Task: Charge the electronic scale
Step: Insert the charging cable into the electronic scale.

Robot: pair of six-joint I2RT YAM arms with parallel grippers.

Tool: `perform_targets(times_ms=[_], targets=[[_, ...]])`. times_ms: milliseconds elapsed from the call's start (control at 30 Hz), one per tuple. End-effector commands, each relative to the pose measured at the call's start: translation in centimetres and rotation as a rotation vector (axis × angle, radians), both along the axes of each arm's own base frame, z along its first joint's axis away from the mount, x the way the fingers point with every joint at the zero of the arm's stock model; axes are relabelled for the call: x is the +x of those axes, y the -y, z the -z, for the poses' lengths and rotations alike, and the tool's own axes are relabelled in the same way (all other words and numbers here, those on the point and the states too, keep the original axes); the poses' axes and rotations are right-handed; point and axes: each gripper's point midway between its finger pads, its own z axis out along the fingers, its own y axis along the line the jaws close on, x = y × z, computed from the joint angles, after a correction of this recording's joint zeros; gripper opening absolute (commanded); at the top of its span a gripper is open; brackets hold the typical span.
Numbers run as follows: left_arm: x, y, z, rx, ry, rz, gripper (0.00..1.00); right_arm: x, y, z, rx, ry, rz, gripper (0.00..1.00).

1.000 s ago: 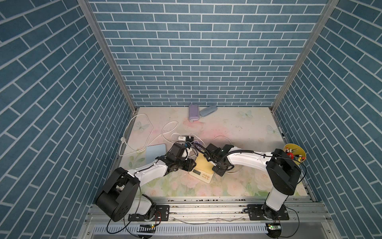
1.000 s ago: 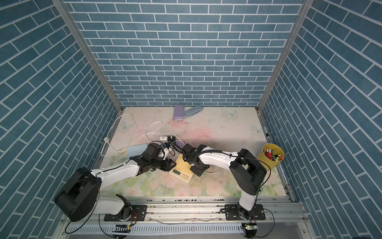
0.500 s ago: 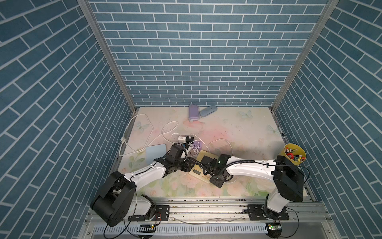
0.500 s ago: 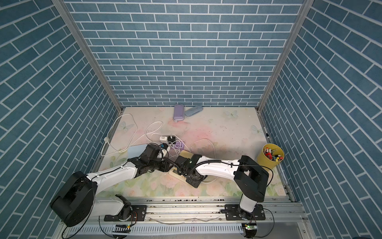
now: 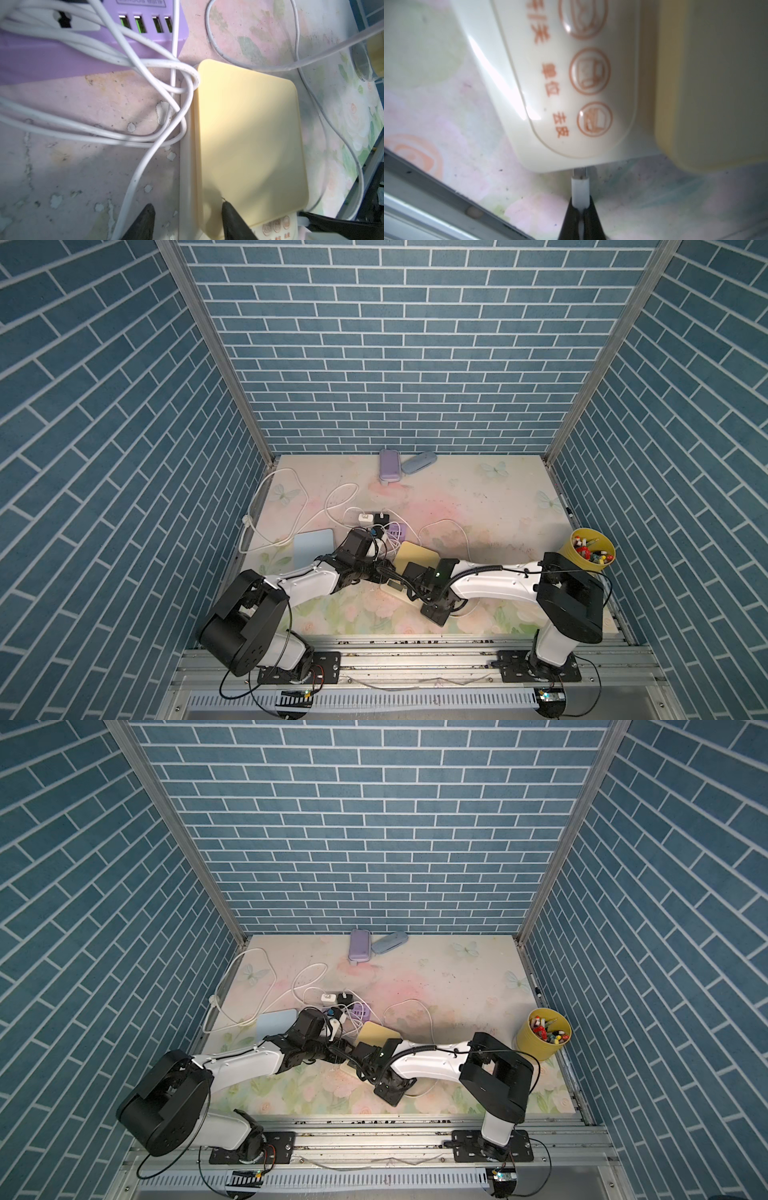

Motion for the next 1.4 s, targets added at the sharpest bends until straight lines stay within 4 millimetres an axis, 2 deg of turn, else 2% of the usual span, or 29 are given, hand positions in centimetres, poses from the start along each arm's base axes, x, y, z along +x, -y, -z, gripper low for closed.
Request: perform_targets(times_ms=[0,133,367,433,600,700,833,1133,1367], targets=[[-1.3,-1.0,1.9,0.031,-0.046,-0.019,0.54,-1.3,0.7,1.5,-0.003,-0.039,0.069,0.0],[-1.3,-1.2,2.1,0.042,-0.049,-0.027,0.54,-0.3,0.3,0.9,-0.01,0.006,0.03,0.0],[-2.3,-1.0,3.2,-0.02,-0.085,-0.075,0.53,-0.7,-0.6,0.4,0.082,0.0,0.071,0.0],[-2.8,-1.6,3.8,0.01,-0.099,-0.083,0.53,-0.6,-1.1,0.5,0.113,0.005,0.067,0.0],[-3.2,-2.6,3.4,0.046,-0.086,-0.099,0.53,0.4,-0.7,0.2,0.05,0.053,0.05,0.0],[-3.2,-3.2,3.2,0.068,-0.073,-0.107,0.53,0.7,-1.3,0.1,0.087,0.065,0.067,0.0],[-3.3,-2.8,3.0,0.056,-0.078,-0.086,0.53,1.0,-2.1,0.0,0.102,0.069,0.076,0.0],[-3.9,-2.6,4.6,0.044,-0.12,-0.082,0.53,1.0,-1.2,0.3,0.097,0.077,0.101,0.0],[-4.1,-2.7,4.8,0.055,-0.13,-0.078,0.53,1.3,-1.2,0.0,0.14,0.082,0.115,0.0]])
